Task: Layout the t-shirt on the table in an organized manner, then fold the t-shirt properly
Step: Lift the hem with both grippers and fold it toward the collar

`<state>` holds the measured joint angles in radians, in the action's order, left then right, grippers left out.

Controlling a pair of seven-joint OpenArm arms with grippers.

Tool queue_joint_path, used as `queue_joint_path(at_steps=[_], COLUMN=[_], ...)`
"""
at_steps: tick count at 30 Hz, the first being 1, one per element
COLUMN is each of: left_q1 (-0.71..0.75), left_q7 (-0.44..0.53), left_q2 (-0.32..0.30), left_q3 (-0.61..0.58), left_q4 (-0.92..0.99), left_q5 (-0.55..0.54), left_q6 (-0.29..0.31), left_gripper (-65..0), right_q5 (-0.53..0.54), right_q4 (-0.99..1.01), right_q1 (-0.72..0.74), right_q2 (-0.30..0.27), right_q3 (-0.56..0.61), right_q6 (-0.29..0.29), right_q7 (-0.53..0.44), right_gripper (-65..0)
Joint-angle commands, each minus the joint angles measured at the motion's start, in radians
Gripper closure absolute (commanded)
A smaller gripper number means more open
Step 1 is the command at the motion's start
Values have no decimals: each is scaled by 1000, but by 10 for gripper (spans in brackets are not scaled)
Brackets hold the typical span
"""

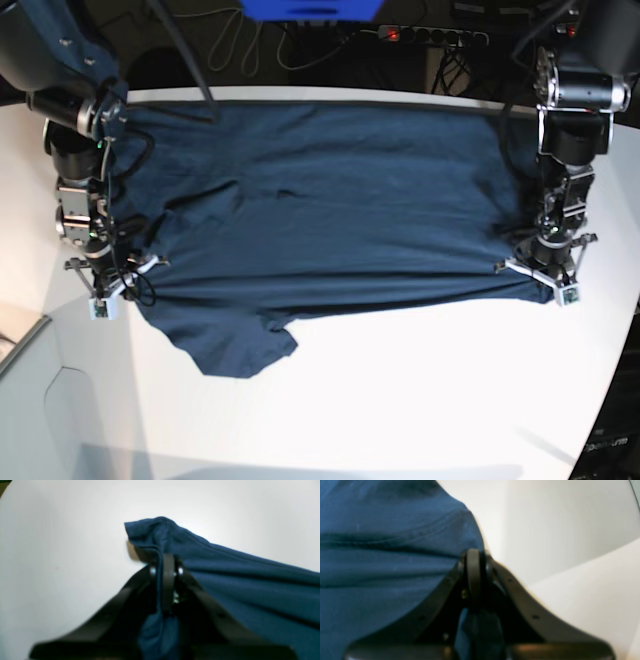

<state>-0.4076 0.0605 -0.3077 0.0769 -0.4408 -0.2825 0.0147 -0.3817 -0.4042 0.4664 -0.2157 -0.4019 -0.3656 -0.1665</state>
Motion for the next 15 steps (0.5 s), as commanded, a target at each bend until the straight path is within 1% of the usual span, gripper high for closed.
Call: queue_joint_path(at_steps=[1,3,6,9,12,15], left_q1=[-14,-14,16,82,152,215], left_q7=[-3,-3,-3,-3,-4,-4], left_q2=[-15,-17,-20,-17,-15,-15], left_q3=[5,7,7,7,7,8], left_q4=[-13,-13,-65,-198,-349,-465], left_q5=[-2,-4,-4,-4,-4,-4], left_q6=[-17,-17,-15,-15,-17,-17], left_gripper=[-1,-1,-1,-1,-1,-1], right_q5=[-27,-26,-1,22,33,66], right_q4=[-23,-101,-235,-332,-394,-471], right_q1=[-13,-53,-116,-160,-191,-231], right_q2=[-17,-15,15,37,58,62], right_q3=[-4,-4,-2,-2,-2,-4], right_q6=[18,17,7,-48,-56,-69], right_q7=[74,74,74,81,78,77], right_gripper=[0,0,0,0,0,0])
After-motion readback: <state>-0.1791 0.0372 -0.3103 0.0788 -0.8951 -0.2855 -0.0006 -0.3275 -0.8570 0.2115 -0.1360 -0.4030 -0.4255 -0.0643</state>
